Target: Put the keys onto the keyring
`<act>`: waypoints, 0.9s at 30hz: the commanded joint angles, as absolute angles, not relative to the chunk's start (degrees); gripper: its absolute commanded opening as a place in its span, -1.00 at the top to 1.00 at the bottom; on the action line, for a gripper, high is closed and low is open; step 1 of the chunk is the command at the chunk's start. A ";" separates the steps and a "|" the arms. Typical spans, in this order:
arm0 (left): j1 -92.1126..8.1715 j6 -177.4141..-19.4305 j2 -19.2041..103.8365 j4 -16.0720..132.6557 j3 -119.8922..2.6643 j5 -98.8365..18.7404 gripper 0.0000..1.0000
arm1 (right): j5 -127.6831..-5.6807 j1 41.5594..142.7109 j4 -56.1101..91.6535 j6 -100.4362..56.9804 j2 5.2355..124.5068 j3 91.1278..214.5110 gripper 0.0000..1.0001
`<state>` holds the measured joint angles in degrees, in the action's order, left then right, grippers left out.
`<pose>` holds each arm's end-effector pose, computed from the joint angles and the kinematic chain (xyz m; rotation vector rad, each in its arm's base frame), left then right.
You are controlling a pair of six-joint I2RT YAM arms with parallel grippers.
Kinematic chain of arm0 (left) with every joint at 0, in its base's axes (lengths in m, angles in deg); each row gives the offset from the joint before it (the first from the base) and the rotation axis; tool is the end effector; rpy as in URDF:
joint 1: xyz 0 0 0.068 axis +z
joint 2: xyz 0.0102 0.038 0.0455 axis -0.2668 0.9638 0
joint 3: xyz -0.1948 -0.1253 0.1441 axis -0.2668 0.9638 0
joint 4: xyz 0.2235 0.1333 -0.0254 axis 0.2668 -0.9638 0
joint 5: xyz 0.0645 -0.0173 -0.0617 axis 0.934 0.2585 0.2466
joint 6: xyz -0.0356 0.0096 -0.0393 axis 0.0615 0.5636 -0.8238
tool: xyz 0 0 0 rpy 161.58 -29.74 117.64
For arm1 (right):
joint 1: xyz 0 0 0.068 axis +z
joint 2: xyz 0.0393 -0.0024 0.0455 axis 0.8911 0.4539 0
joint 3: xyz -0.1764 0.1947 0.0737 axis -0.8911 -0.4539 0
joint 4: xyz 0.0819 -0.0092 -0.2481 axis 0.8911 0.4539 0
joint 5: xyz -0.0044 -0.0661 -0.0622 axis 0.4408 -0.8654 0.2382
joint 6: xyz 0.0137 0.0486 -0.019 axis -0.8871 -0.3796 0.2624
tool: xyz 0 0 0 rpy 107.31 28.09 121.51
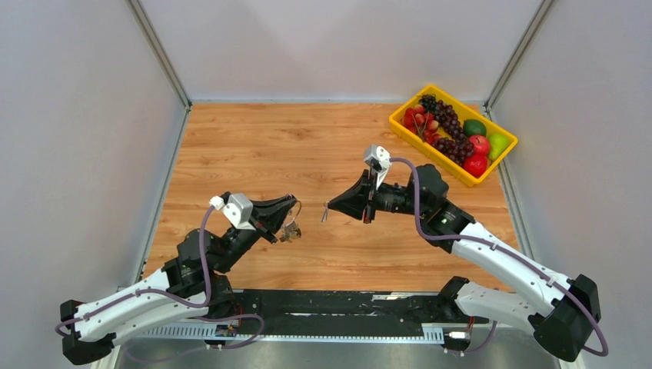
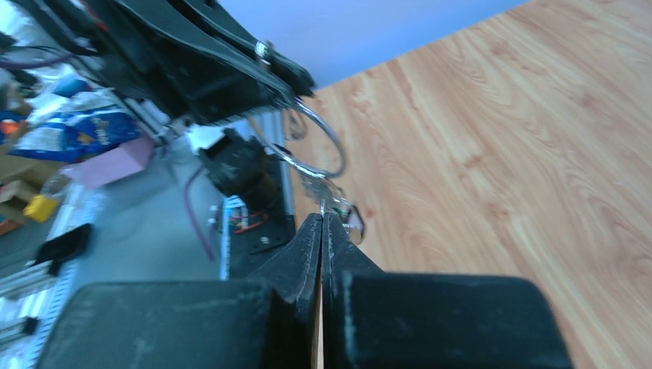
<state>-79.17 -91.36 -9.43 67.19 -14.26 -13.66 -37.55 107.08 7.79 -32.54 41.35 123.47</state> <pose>0.0642 -0.1046 0.3253 0.4172 1.2984 -0.8020 0.1524 0.1772 0.3438 -0.9134 1.5173 1.3176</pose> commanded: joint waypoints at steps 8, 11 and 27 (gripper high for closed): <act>-79.11 -86.91 -9.14 74.58 -15.98 -18.29 0.99 | -22.51 107.39 4.17 -52.16 48.56 134.13 1.00; -79.10 -85.46 -9.41 76.09 -15.28 -19.46 0.99 | -19.97 107.39 1.66 -56.41 51.28 134.64 1.00; -79.10 -80.15 -10.54 81.73 -12.31 -25.00 0.99 | -20.69 111.19 -9.60 -69.55 54.74 136.73 1.00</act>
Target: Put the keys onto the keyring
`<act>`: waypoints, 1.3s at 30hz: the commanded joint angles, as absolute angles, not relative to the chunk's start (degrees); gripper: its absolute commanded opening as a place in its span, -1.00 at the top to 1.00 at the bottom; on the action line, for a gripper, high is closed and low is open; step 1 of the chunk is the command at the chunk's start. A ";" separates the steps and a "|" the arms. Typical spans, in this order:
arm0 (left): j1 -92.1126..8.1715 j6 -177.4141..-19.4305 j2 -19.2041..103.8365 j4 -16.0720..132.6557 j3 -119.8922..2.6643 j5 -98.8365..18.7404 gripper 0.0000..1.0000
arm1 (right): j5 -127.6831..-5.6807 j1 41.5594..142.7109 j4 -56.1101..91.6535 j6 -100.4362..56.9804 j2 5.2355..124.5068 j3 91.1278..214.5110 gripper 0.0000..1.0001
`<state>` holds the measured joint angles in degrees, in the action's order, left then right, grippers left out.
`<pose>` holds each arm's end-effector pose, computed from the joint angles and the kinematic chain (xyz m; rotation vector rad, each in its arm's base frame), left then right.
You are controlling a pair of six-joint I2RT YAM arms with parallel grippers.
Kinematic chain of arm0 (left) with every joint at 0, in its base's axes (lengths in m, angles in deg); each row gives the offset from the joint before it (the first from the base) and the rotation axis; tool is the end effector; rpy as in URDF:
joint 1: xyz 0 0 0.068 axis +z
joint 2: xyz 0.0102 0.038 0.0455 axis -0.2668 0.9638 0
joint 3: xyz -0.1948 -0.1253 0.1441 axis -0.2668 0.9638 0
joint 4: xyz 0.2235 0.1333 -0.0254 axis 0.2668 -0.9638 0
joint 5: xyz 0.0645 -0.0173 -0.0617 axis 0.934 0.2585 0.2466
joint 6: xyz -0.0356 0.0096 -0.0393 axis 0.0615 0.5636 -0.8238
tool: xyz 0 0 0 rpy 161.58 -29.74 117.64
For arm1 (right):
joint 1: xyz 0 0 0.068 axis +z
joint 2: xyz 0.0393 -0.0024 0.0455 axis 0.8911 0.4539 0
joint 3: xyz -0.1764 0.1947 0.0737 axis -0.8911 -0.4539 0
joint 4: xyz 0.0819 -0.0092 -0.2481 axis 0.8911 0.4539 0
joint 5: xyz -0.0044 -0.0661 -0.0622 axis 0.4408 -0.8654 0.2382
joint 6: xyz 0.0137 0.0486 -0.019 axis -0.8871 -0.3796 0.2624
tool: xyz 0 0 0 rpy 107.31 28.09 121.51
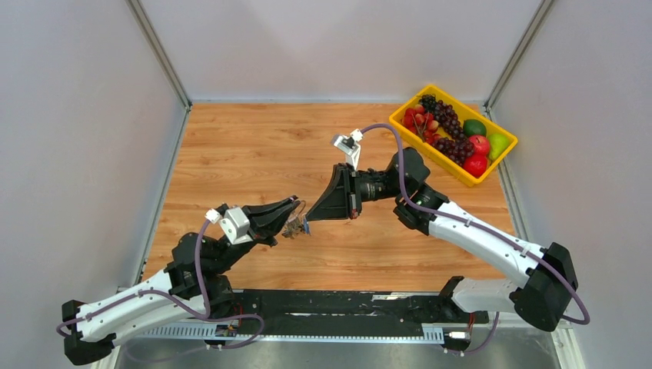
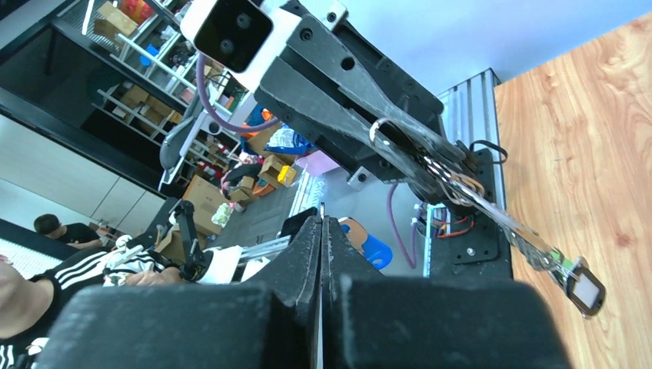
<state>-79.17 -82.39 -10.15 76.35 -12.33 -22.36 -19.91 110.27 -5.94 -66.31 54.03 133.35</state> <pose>0.0579 -0.1039 0.3318 0.5494 1.0801 -0.8136 0.1663 0.2227 0.3754 -0.9056 1.6342 1.9584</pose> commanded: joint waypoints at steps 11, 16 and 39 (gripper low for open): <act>-79.15 -79.84 -10.13 86.47 -10.31 -27.46 0.99 | -23.92 111.22 -8.36 -70.85 55.48 137.54 1.00; -79.10 -79.00 -10.50 88.47 -9.15 -28.12 0.99 | -24.99 111.17 -7.79 -71.26 55.84 138.10 1.00; -79.11 -77.21 -11.43 91.92 -7.26 -29.94 0.99 | -26.73 111.27 -7.21 -73.77 57.21 137.91 1.00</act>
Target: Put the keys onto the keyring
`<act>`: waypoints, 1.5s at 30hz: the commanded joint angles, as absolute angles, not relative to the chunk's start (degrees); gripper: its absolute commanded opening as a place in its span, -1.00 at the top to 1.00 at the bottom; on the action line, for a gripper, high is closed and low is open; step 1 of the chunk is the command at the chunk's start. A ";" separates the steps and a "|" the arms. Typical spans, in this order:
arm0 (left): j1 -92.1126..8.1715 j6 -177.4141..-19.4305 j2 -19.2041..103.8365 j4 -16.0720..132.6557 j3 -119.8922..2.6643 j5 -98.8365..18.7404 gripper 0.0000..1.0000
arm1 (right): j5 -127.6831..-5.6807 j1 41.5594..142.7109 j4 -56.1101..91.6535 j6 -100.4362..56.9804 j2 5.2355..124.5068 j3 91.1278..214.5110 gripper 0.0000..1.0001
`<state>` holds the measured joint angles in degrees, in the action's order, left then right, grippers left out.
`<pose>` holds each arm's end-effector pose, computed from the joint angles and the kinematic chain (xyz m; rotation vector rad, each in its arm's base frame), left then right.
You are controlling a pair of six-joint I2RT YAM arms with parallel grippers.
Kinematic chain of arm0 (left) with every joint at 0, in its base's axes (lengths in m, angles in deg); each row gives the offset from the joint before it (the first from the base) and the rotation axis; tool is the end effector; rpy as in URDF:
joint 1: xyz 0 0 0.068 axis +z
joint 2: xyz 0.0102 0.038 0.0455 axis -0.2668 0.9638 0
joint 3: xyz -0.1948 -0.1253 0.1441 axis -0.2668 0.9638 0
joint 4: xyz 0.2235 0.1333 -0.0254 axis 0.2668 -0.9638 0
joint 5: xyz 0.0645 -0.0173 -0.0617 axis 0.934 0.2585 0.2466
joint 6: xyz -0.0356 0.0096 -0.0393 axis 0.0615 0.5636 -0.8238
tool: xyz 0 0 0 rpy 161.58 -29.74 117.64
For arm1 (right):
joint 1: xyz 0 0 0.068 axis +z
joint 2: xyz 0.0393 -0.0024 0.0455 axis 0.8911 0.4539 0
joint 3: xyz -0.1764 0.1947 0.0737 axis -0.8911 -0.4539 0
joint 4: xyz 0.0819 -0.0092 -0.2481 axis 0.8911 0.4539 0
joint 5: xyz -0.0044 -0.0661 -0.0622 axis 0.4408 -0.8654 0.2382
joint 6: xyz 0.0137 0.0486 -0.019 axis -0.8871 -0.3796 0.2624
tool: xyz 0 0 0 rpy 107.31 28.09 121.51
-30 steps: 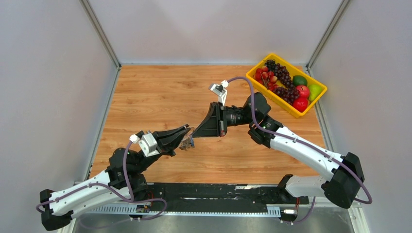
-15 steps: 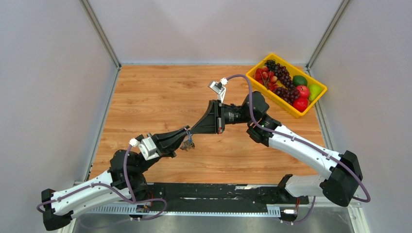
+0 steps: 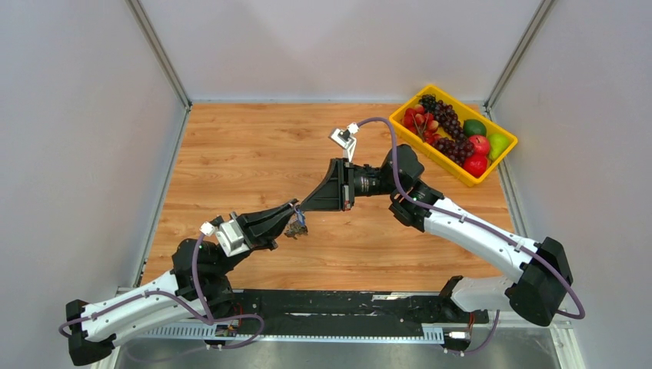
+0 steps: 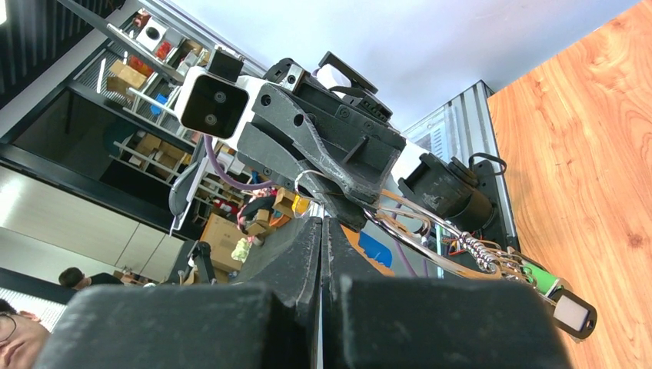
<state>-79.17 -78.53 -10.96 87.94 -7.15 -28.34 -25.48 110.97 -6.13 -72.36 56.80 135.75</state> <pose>0.0535 -0.1033 0.3222 0.5872 0.9042 -0.8437 0.1751 0.2343 0.3779 -0.7360 1.7175 1.9879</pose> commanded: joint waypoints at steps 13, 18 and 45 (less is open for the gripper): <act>-79.11 -76.63 -11.20 92.15 -7.04 -29.75 0.99 | -27.35 111.94 -6.20 -75.38 59.35 138.92 1.00; -79.13 -76.72 -11.24 92.14 -6.85 -30.01 0.99 | -28.57 111.88 -5.92 -75.91 59.45 139.06 1.00; -79.10 -76.25 -12.65 92.40 -5.87 -31.36 0.99 | -31.34 111.95 -4.10 -81.01 61.03 139.12 1.00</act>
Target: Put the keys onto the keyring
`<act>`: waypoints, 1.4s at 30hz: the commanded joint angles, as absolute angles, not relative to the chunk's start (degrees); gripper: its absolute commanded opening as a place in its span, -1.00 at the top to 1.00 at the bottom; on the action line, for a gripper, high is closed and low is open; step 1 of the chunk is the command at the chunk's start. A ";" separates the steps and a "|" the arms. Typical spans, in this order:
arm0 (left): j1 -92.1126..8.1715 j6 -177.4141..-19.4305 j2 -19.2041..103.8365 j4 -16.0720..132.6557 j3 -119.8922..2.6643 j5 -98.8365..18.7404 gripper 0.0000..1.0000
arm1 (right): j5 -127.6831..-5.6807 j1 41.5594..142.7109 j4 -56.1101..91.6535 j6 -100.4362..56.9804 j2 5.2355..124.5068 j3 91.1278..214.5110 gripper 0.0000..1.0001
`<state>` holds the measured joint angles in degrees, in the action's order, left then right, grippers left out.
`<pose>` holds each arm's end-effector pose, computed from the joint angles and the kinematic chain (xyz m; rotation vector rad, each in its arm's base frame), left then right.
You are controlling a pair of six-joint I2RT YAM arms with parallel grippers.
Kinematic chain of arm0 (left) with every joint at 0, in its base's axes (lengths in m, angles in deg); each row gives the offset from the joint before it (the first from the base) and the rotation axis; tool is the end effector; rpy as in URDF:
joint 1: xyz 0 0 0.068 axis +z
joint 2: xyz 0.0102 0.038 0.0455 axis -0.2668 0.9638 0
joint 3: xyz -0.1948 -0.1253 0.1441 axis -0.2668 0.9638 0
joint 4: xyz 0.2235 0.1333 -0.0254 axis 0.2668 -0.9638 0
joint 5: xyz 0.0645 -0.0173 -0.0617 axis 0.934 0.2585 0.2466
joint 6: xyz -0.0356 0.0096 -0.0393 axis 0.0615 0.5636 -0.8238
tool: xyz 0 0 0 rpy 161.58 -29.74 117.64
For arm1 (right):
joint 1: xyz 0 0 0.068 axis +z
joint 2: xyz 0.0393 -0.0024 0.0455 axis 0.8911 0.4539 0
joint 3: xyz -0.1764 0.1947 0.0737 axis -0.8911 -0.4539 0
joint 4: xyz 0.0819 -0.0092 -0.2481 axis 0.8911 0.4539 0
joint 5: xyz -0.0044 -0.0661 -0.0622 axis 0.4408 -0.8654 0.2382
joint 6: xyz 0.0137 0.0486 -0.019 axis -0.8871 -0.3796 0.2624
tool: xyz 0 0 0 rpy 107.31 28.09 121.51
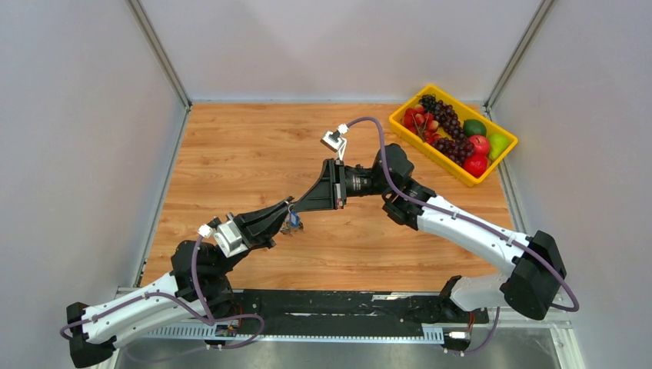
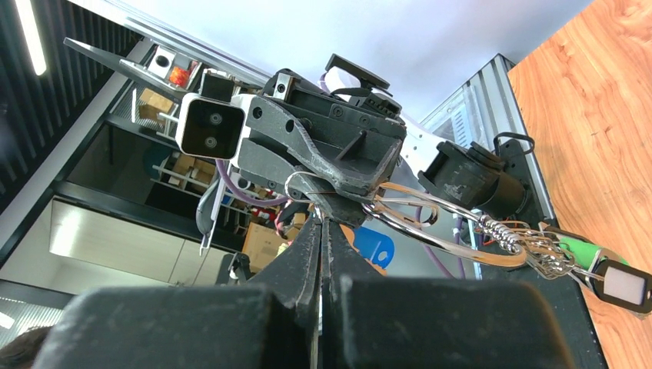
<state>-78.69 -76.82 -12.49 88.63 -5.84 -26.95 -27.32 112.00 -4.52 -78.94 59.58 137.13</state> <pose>0.0535 -0.0992 0.3180 0.5664 0.8949 -0.7999 0.1804 0.2472 0.3702 -0.6111 1.8587 2.0513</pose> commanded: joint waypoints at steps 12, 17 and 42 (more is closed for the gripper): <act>-79.11 -76.39 -12.74 92.40 -5.64 -32.34 0.99 | -33.54 111.91 -4.64 -84.23 61.50 139.19 1.00; -79.20 -76.57 -12.72 92.27 -5.52 -33.00 0.99 | -34.36 111.95 -4.53 -84.58 61.54 139.50 1.00; -79.98 -71.96 -12.19 86.82 -7.00 -35.19 0.99 | -36.07 111.40 3.51 -86.39 63.29 142.69 1.00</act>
